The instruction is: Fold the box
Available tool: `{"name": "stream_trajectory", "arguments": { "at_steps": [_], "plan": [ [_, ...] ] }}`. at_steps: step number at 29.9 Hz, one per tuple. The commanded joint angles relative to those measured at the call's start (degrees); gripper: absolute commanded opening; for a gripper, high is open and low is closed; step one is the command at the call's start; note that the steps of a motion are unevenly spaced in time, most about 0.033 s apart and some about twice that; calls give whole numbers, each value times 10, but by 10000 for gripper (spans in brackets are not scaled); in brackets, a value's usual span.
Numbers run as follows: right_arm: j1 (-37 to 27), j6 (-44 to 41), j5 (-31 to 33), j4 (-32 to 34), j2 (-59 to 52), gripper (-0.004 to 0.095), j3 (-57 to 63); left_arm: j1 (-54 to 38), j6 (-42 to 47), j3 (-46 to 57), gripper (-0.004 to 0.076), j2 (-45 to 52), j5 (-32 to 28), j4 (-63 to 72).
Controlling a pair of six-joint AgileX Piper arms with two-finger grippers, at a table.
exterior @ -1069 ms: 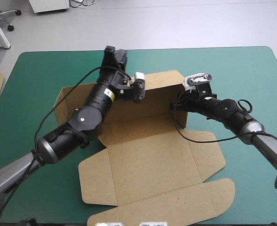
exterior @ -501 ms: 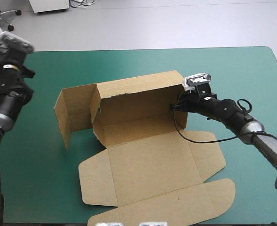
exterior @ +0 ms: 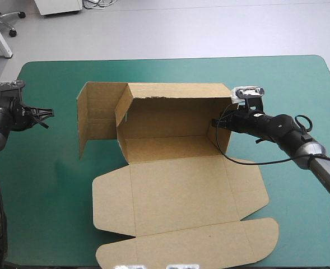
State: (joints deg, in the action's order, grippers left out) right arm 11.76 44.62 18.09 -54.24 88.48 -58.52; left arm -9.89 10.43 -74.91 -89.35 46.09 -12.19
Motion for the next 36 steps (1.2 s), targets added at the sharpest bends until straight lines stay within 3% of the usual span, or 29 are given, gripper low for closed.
{"name": "stream_trajectory", "arguments": {
  "at_steps": [1, 8, 18, 24, 29, 36],
  "plan": [
    [-19, -30, 28, 38, -21, -21, -30, 0, -36, -18, -14, 13, 2, 47],
    [-22, -215, 136, 228, -21, -22, -163, 1, -59, -18, -14, 12, -6, 73],
    [-22, -350, 328, 398, -8, -22, -369, 1, -73, -18, -14, 12, -8, 67],
    [-22, -369, 478, 416, 42, -22, -467, 1, -73, -18, -14, 12, -7, 68],
    [-22, -389, 530, 423, 83, -22, -512, 1, -77, -18, -14, 12, 0, 68],
    [-22, -405, 533, 428, 115, -21, -517, 1, -93, -18, -14, 12, 13, 69]
  ]
}}
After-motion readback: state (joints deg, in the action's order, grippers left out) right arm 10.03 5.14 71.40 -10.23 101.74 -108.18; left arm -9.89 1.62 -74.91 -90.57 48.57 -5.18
